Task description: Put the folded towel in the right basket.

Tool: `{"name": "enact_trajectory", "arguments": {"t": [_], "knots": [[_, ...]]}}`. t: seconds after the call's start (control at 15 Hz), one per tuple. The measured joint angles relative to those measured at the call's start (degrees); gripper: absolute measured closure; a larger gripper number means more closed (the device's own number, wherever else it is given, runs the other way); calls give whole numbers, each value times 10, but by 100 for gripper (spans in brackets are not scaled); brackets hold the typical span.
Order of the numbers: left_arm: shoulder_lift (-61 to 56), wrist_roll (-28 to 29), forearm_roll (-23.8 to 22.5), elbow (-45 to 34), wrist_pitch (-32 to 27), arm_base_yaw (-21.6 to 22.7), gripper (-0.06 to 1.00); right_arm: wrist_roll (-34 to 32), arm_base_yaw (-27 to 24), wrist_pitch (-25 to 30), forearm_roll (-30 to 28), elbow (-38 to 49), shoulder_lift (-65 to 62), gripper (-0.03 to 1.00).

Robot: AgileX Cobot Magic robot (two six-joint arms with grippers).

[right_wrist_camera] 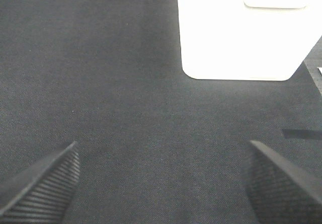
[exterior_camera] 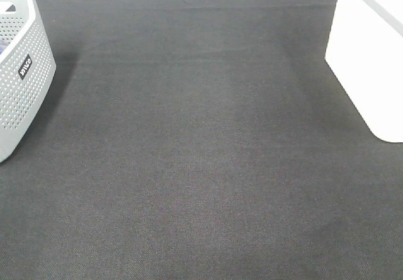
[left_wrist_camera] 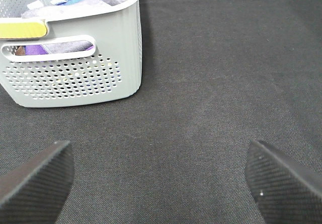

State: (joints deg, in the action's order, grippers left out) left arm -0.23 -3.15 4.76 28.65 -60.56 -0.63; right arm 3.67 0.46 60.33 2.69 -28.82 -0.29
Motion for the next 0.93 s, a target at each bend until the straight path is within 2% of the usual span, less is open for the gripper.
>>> {"name": "enact_trajectory", "arguments": {"t": [0.93], "knots": [[0, 0, 0, 0, 0, 0, 7, 0, 0, 0, 0, 0, -1, 14]]}}
